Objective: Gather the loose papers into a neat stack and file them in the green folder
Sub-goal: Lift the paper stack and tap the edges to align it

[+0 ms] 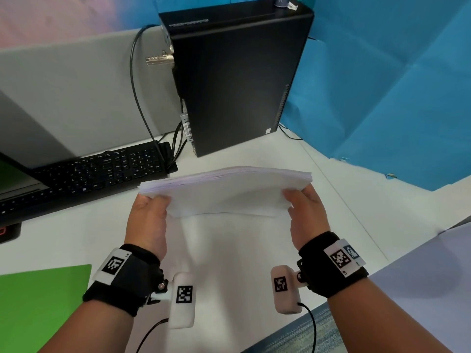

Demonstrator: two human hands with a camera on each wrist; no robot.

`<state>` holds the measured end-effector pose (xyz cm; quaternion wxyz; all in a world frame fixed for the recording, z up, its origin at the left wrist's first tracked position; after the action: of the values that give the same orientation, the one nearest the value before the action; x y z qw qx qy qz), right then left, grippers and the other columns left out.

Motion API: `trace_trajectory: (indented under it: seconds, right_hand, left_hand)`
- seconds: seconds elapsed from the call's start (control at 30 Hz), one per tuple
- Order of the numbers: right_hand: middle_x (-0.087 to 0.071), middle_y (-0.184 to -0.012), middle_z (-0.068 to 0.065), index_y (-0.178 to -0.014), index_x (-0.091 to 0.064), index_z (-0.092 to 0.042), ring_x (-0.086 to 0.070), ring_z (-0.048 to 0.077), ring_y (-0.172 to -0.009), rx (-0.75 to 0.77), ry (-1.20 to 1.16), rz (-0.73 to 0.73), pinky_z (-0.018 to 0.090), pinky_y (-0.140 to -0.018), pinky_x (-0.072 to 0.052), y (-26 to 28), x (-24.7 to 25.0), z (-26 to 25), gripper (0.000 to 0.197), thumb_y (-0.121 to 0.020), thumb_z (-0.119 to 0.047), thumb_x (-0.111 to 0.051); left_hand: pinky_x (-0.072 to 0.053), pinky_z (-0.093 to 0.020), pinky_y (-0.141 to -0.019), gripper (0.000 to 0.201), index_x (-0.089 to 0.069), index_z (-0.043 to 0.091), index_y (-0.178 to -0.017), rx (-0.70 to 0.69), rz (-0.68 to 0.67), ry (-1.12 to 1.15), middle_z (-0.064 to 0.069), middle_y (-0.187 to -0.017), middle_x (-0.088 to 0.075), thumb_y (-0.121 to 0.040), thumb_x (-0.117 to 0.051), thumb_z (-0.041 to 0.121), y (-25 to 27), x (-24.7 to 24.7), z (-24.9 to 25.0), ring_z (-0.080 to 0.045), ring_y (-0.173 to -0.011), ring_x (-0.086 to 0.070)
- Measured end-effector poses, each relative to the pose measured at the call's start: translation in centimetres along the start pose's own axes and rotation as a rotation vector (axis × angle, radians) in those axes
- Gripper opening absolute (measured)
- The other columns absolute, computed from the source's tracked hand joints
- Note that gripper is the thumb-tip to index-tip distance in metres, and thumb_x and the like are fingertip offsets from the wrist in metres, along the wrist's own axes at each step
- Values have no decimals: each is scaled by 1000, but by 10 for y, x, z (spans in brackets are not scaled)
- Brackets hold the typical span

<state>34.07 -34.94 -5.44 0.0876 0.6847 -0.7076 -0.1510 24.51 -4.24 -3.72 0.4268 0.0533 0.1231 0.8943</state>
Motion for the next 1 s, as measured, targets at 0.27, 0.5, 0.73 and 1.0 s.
trace_trajectory:
  seconds: [0.27, 0.5, 0.73, 1.0]
  right_hand:
    - [-70, -89, -7, -90, -66, -28, -63, 15, -85, 21, 199, 16, 31, -76, -50, -6, 5, 6, 26, -86, -5, -56]
    - [-74, -93, -3, -85, -73, -29, -66, 21, -91, 65, 13, -3, 35, -77, -57, -6, -3, -6, 38, -87, 4, -53]
    - [-73, -88, -14, -99, -66, -23, -67, 16, -91, 90, -64, 1, 40, -81, -57, 3, -3, -13, 20, -84, -36, -68]
    - [-61, -79, -8, -86, -59, -15, -62, 8, -76, 88, -100, 129, 51, -87, -58, 18, -4, -36, 27, -93, -40, -64]
  left_hand:
    - [-52, -40, -73, 12, -63, 12, -82, 56, 65, -225, -8, -73, -59, -75, -57, 20, -8, 18, -11, -26, -73, -57]
    - [-61, -33, -77, 34, -68, 10, -103, 8, -25, 59, 12, -84, -72, -89, -44, -9, -8, 4, -1, -13, -84, -65]
    - [-49, -54, -91, 32, -64, 28, -78, -3, -44, 247, 9, -74, -62, -99, -48, 10, 1, 0, 9, -4, -66, -62]
    - [-55, -41, -77, 18, -56, 22, -78, -66, 91, 263, 15, -67, -64, -95, -60, 22, 9, 3, 19, -3, -61, -61]
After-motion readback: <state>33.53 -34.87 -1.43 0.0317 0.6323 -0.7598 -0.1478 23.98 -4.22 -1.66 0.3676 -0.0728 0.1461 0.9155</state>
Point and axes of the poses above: each hand's wrist, its own y-axis away from the middle knuckle, its own x-axis out of the back of the hand, z = x × y, the point moved 10 cm from there along -y, towards the middle knuckle
